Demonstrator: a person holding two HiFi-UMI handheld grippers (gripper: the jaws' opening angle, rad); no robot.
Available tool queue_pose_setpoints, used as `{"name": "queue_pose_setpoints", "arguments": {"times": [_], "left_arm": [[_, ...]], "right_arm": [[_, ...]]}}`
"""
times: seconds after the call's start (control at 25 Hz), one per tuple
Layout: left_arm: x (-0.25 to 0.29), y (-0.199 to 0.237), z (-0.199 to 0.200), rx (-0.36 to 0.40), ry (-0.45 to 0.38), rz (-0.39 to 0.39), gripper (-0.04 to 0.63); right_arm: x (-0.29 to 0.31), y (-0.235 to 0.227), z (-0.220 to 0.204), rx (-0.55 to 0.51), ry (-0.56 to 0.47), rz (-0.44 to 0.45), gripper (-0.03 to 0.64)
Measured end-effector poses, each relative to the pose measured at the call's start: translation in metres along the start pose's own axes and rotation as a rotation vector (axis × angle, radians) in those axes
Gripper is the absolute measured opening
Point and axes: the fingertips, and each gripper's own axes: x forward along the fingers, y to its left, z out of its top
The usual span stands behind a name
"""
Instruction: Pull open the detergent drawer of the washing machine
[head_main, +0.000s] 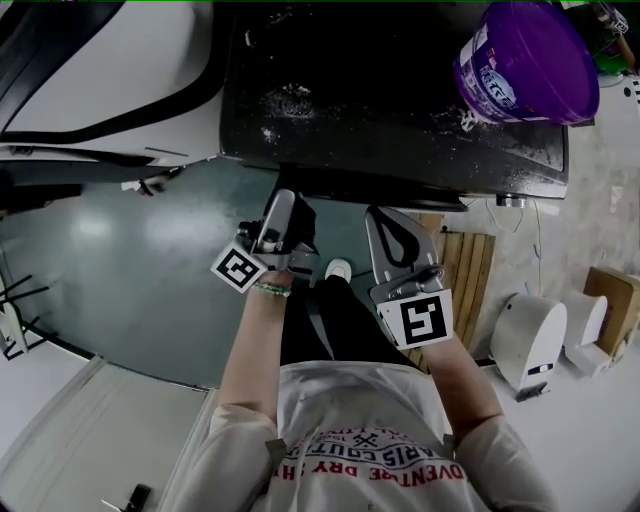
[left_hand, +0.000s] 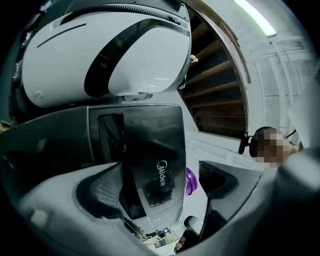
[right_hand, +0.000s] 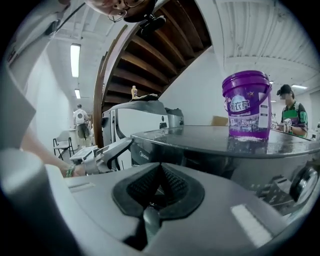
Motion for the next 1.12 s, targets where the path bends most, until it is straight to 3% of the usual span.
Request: {"name": "queue_pose_setpoints", "arguments": {"times": [0.36, 0.4, 0.48, 0.56, 0.88, 1.12], "left_arm": [[0.015, -0.005, 0.005, -0.007, -0.041, -0.101, 0.466], [0.015, -0.003, 0.006, -0.018, -0.058, -0.101, 0.455], [0.016, 0.004, 0.01, -0.052, -0.104, -0.081, 0.346], [0.016, 0.006, 0.011, -0.062, -0.132, -0.065, 0.345], [0.014, 0.008, 0.01, -0.079, -0.115, -0.062, 0.325], [-0.012, -0.003, 0.004, -0.083, -0.129, -0.09, 0.29]], "right_arm": [[0.001, -0.006, -0.018, -0.007, 0.038, -0.003, 0.0], [0.001, -0.007, -0.021, -0.009, 0.043, -0.005, 0.0], [0.001, -0.009, -0.025, -0.014, 0.053, -0.009, 0.0], [0.001, -0.011, -0.027, -0.015, 0.055, -0.014, 0.0], [-0.004, -0.013, -0.03, -0.03, 0.046, -0.047, 0.0], [-0.008, -0.01, -0.034, -0.053, 0.044, -0.044, 0.001]]}}
